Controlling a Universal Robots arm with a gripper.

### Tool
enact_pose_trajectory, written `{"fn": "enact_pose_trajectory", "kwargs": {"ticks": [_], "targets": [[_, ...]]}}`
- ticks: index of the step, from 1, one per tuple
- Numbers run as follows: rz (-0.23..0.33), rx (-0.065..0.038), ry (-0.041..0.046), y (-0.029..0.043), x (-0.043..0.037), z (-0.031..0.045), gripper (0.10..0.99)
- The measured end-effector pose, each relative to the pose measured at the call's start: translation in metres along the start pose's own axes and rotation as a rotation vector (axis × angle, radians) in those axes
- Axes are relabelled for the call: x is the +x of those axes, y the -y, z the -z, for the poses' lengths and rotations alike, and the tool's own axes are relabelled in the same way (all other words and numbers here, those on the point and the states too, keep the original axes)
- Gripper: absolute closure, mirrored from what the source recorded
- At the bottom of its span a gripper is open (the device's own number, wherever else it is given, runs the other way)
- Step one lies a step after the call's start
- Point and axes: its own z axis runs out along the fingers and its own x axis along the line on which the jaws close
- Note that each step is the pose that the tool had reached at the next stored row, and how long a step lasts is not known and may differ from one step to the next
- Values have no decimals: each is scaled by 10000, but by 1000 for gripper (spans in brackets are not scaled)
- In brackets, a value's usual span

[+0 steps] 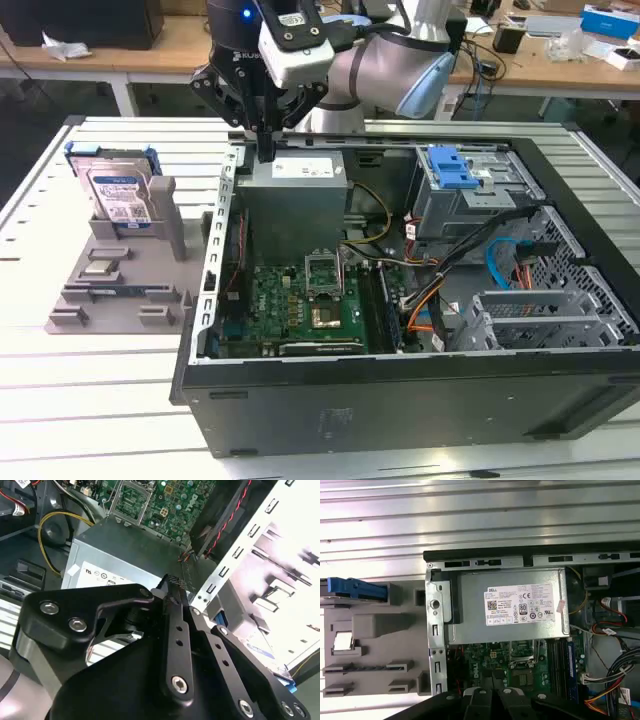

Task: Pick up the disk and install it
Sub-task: 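Reach for the disk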

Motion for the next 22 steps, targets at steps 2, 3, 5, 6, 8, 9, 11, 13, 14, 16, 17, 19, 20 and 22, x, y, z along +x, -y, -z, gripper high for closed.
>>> {"fn": "enact_pose_trajectory", "kwargs": {"ticks": [2, 3, 5, 6, 8, 9, 11, 13, 14, 16, 17, 19, 20, 22], "targets": [[-1, 1, 0, 6, 78, 2, 980], [0, 1, 0, 9, 116, 4, 980], [0, 0, 0, 13, 167, 5, 980], [0, 0, 0, 14, 180, 5, 980], [-1, 0, 0, 17, 224, 6, 980], [0, -1, 0, 18, 236, 6, 980], [0, 0, 0, 20, 258, 7, 980], [0, 1, -1, 23, 301, 8, 980], [0, 1, -1, 24, 315, 9, 980], [0, -1, 0, 26, 348, 9, 980], [0, 0, 0, 28, 374, 10, 980], [0, 0, 0, 29, 391, 11, 980], [0, 0, 0, 30, 401, 11, 980], [0, 1, -1, 34, 446, 12, 980]]}}
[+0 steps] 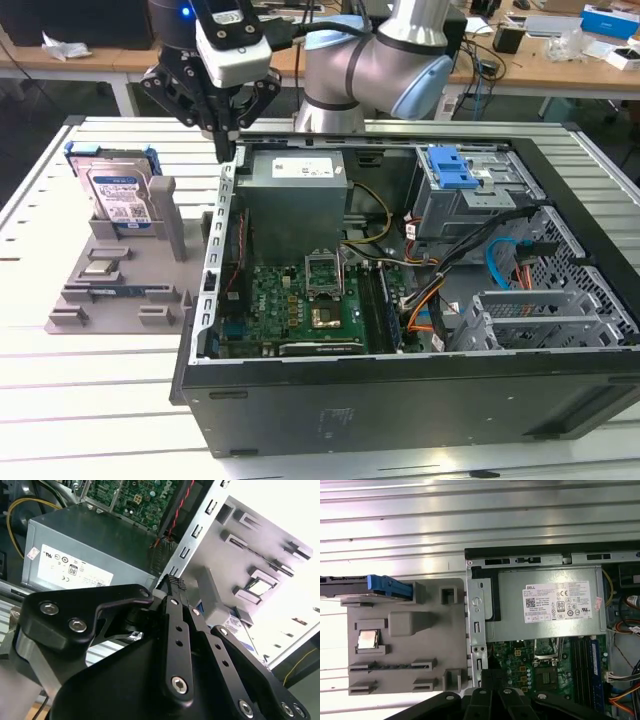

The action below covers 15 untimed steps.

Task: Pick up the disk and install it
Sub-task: 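Reach for the disk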

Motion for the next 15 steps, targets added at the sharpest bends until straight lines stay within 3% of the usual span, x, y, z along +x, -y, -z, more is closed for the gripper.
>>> {"fn": "enact_pose_trajectory", "kwargs": {"ticks": [11, 15], "targets": [[-1, 0, 1, 18, 244, 6, 980], [0, 0, 1, 22, 297, 8, 980]]}}
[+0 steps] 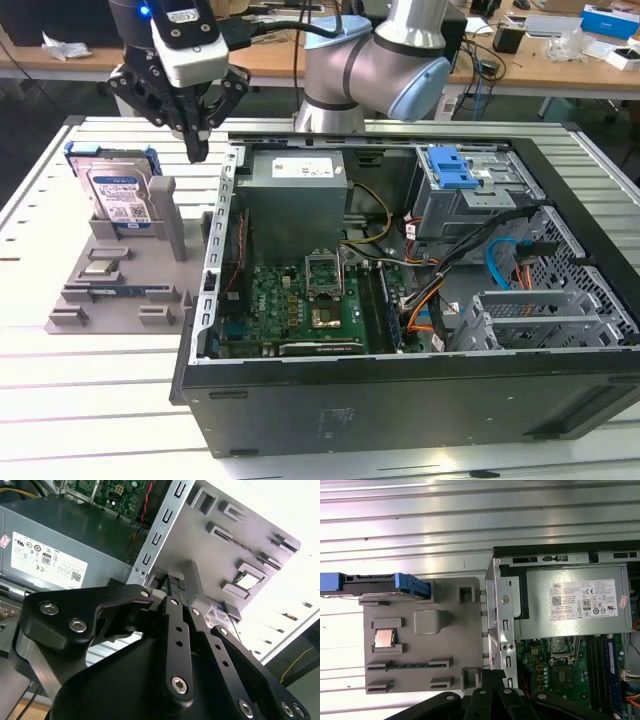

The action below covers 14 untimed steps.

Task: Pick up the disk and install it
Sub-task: 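Reach for the disk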

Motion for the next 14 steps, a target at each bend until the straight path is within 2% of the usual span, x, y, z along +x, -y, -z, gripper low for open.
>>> {"fn": "enact_pose_trajectory", "kwargs": {"ticks": [8, 14], "targets": [[0, 0, 0, 9, 114, 3, 980], [1, 1, -1, 22, 286, 8, 980]]}}
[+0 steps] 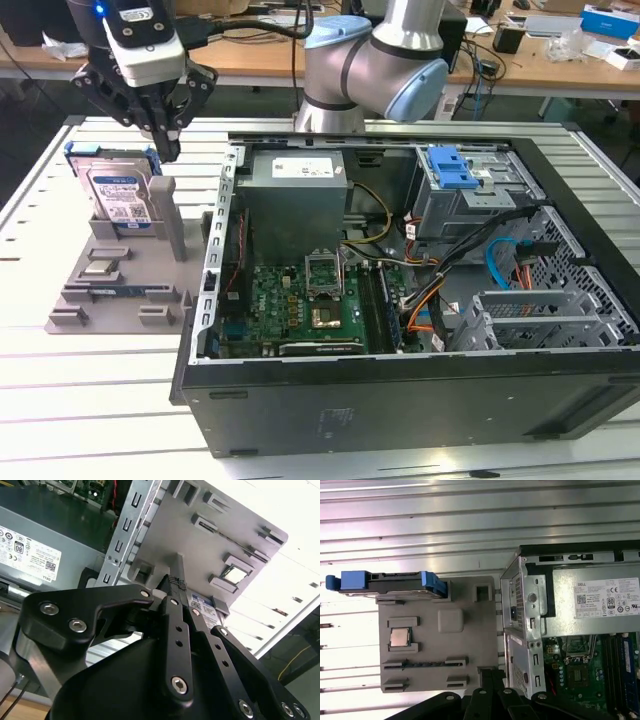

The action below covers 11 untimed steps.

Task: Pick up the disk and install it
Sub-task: 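Reach for the disk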

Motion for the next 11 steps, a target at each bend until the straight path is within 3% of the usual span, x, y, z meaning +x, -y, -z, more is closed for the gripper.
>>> {"fn": "enact_pose_trajectory", "kwargs": {"ticks": [11], "targets": [[0, 0, 0, 19, 259, 7, 980]]}}
